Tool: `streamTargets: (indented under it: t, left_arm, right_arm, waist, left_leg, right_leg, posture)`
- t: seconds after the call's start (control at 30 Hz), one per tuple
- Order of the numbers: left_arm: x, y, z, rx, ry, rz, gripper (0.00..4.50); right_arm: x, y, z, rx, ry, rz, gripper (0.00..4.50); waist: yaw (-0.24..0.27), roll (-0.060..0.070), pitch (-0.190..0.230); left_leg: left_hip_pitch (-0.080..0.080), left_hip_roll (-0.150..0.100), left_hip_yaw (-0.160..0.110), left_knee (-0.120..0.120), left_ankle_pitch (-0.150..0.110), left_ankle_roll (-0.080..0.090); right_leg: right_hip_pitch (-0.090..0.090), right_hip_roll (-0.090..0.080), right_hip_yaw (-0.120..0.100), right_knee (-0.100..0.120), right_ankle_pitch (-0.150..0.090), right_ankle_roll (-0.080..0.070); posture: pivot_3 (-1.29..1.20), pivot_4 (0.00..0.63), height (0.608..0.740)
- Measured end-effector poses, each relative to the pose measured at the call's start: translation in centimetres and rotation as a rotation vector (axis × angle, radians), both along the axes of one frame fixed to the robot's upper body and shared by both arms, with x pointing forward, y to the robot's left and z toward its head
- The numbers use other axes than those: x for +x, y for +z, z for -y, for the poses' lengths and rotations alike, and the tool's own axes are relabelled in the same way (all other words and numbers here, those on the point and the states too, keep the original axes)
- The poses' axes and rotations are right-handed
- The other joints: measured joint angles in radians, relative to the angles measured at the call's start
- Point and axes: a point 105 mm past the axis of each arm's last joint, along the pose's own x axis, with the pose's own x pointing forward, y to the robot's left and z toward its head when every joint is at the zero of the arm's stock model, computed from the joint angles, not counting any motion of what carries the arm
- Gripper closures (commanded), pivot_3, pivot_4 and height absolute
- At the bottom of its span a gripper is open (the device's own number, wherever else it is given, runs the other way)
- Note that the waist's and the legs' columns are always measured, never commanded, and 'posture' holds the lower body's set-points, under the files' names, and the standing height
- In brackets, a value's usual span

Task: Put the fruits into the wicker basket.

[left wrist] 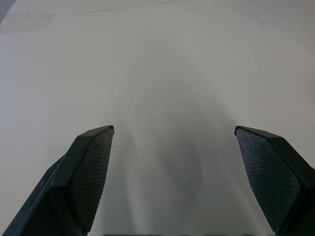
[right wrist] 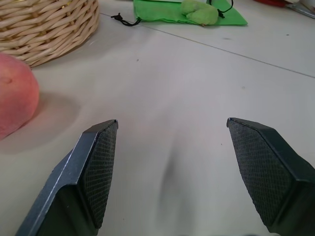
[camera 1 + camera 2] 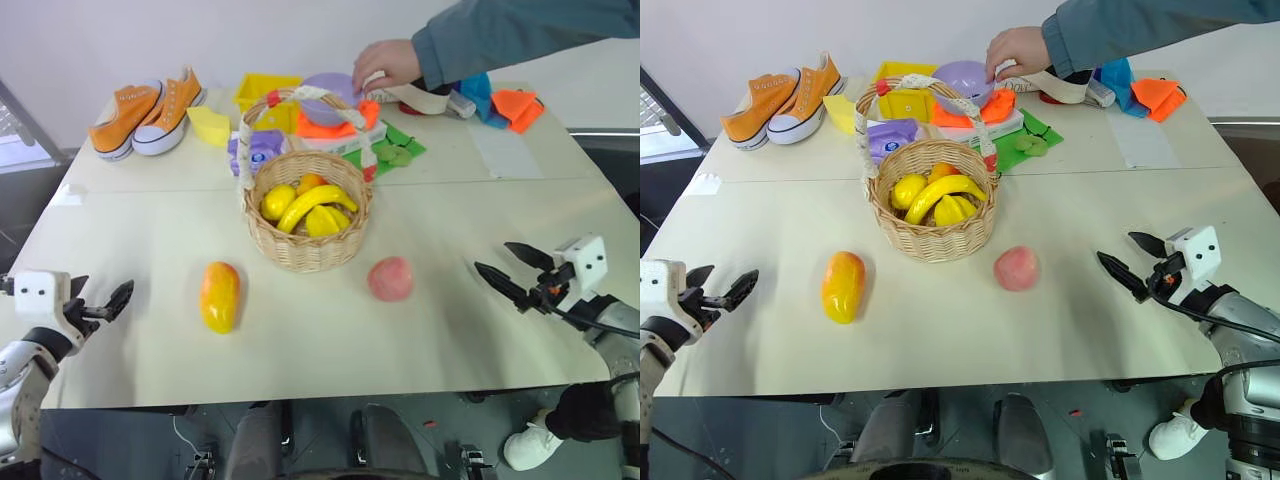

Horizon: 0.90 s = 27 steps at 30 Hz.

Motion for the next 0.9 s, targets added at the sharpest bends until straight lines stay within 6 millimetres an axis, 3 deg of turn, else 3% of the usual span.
streamTargets:
  t: [0.53, 0.67, 0.9]
  left_arm:
    - [0.5, 1.1, 1.0, -0.064, -0.060, 0.055, 0.13]
    - [0.5, 2.3, 3.8, -0.110, -0.201, 0.071, 0.13]
    - [-0.4, 2.9, 10.6, -0.105, -0.540, -0.087, 0.13]
  right_arm:
    - [0.0, 0.2, -0.2, -0.002, 0.018, 0.014, 0.78]
    - [0.0, 0.8, -1.3, 0.000, 0.060, 0.020, 0.78]
    - [-0.9, 4.9, -6.5, -0.049, 0.301, 0.055, 0.78]
  waist:
    - [-0.001, 0.000, 0.000]
    - [-0.001, 0.000, 0.000]
    - [0.000, 0.001, 0.000]
  left_leg:
    - [0.000, 0.000, 0.000, 0.000, 0.000, 0.000]
    - [0.000, 0.000, 0.000, 0.000, 0.000, 0.000]
    - [0.000, 0.000, 0.000, 0.000, 0.000, 0.000]
  right_leg:
    - [0.001, 0.000, 0.000, 0.000, 0.000, 0.000]
    - [0.001, 0.000, 0.000, 0.000, 0.000, 0.000]
    - [0.002, 0.000, 0.000, -0.001, 0.000, 0.000]
  posture:
    - [0.00, 0.150, 0.733]
    - [0.00, 0.150, 0.733]
    - [0.00, 0.150, 0.733]
